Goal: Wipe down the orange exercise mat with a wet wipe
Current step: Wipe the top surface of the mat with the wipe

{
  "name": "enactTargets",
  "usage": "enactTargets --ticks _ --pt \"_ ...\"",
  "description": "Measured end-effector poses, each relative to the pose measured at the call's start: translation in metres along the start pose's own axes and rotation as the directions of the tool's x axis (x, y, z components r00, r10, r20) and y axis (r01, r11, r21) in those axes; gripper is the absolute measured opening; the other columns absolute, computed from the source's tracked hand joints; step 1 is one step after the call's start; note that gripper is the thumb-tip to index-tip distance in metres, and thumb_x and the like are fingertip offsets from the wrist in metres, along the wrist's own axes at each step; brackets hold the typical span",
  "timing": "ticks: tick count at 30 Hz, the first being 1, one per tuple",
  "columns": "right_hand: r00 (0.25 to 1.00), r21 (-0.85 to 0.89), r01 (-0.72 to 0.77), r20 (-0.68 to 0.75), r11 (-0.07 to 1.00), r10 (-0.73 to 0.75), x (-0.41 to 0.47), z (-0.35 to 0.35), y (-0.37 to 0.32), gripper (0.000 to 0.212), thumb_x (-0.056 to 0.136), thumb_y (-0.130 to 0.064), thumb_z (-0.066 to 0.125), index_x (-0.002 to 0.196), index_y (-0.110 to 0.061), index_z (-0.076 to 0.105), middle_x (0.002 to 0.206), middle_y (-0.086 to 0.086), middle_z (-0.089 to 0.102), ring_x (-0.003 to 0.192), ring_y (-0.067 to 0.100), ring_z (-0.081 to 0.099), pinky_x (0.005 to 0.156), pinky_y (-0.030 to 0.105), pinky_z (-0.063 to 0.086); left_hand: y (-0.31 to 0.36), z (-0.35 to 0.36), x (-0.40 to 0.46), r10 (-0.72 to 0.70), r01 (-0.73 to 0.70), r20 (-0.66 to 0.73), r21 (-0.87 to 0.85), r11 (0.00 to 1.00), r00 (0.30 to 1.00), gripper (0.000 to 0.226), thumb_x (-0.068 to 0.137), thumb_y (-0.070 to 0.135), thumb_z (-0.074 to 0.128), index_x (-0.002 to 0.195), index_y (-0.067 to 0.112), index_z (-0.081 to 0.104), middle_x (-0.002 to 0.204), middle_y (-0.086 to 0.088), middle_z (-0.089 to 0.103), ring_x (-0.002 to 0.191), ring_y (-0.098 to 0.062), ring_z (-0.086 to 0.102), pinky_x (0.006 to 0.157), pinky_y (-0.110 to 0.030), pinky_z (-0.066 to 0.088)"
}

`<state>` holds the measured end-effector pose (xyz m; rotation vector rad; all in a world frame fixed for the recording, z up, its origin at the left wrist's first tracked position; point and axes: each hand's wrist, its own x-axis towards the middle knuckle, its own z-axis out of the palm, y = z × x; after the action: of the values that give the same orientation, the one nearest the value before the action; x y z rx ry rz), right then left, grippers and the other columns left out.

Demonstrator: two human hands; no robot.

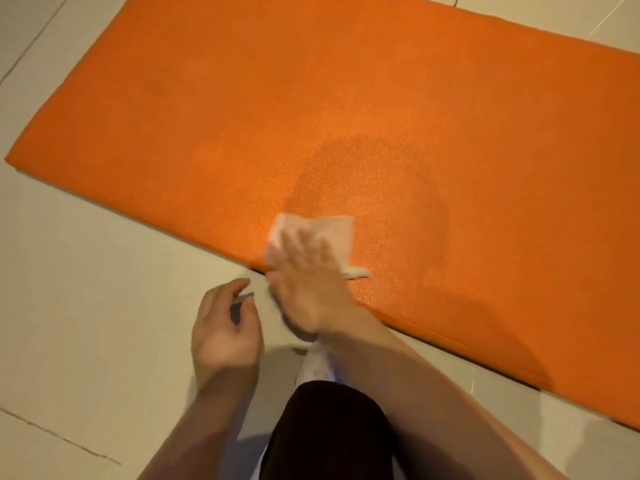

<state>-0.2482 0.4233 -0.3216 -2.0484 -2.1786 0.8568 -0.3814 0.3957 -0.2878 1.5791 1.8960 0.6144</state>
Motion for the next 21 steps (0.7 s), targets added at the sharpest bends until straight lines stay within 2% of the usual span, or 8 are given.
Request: enactTargets --ticks 3,6,9,12,14,17,19,21 --pt "0.990 -0.042 0.120 0.079 0.992 -0.117 0.015 0.003 -0.011 0.059 0.104 -0.050 0.008 0.157 -0.028 -0.001 0.163 -0.009 -0.013 0.148 0.014 -0.021 0.118 0.040 -0.020 -0.002 -0.014 0.010 -0.009 0.009 -0.014 0.051 0.999 1.000 0.027 0.098 0.011 0.055 0.123 0.010 0.064 0.119 -0.003 0.061 0.097 -0.003 0.047 0.087 -0.018 0.034" --pt "0.993 -0.079 0.112 0.042 0.991 -0.109 0.000 -0.001 0.019 0.058 0.102 -0.050 0.000 0.156 -0.029 -0.005 0.161 -0.011 -0.017 0.147 0.011 -0.021 0.118 0.037 -0.018 0.002 -0.008 0.008 0.003 -0.003 -0.007 0.036 0.999 1.000 0.026 0.099 0.016 0.055 0.122 0.011 0.065 0.119 -0.003 0.061 0.099 -0.009 0.051 0.087 -0.024 0.036" --pt "1.000 -0.093 0.017 0.002 0.995 -0.017 -0.038 -0.005 0.075 0.065 0.092 -0.058 -0.019 0.151 -0.034 -0.016 0.154 -0.016 -0.027 0.143 0.009 -0.029 0.115 0.033 -0.023 0.014 0.011 0.001 0.033 -0.030 0.073 -0.040 0.999 0.997 0.034 0.094 0.029 0.050 0.121 0.015 0.065 0.113 0.004 0.060 0.100 -0.011 0.056 0.087 -0.028 0.041" --pt "0.978 -0.074 -0.202 -0.075 0.977 0.196 -0.090 -0.010 0.142 0.067 0.084 -0.065 -0.023 0.146 -0.039 -0.021 0.154 -0.019 -0.026 0.142 0.007 -0.031 0.109 0.025 -0.029 0.026 0.025 0.000 0.111 -0.105 0.186 -0.043 0.994 0.976 0.023 0.098 0.019 0.057 0.119 0.019 0.066 0.108 0.013 0.057 0.098 -0.005 0.056 0.087 -0.029 0.045" --pt "0.921 -0.014 -0.377 -0.110 0.926 0.374 -0.129 -0.011 0.179 0.061 0.087 -0.061 -0.013 0.144 -0.041 -0.022 0.152 -0.021 -0.027 0.139 0.005 -0.034 0.112 0.026 -0.025 0.030 0.028 0.002 0.166 -0.155 0.222 -0.065 0.986 0.961 0.022 0.097 0.015 0.058 0.118 0.019 0.066 0.105 0.017 0.056 0.089 0.010 0.053 0.082 -0.024 0.044" --pt "0.784 0.096 -0.587 -0.179 0.804 0.594 -0.185 -0.004 0.202 0.062 0.090 -0.059 -0.006 0.148 -0.037 -0.014 0.160 -0.012 -0.015 0.144 0.010 -0.023 0.120 0.040 -0.006 0.033 0.033 0.000 0.225 -0.203 0.245 -0.111 0.973 0.943 0.025 0.094 0.026 0.055 0.116 0.020 0.067 0.104 0.017 0.057 0.091 0.023 0.051 0.079 -0.020 0.043" --pt "0.696 0.179 -0.666 -0.201 0.725 0.689 -0.201 0.005 0.194 0.066 0.090 -0.059 -0.005 0.150 -0.034 -0.006 0.163 -0.005 -0.006 0.146 0.013 -0.017 0.120 0.042 -0.005 0.037 0.038 -0.006 0.218 -0.187 0.256 -0.141 0.972 0.942 0.031 0.089 0.031 0.051 0.114 0.022 0.067 0.103 0.018 0.058 0.092 0.022 0.051 0.081 -0.026 0.047" --pt "0.652 0.230 -0.691 -0.213 0.685 0.728 -0.197 0.007 0.177 0.071 0.088 -0.058 -0.007 0.153 -0.031 0.003 0.164 -0.002 -0.001 0.149 0.019 -0.012 0.119 0.042 -0.006 0.041 0.042 -0.013 0.203 -0.160 0.274 -0.171 0.972 0.940 0.028 0.088 0.033 0.050 0.111 0.027 0.066 0.101 0.022 0.059 0.094 0.016 0.055 0.084 -0.032 0.051"
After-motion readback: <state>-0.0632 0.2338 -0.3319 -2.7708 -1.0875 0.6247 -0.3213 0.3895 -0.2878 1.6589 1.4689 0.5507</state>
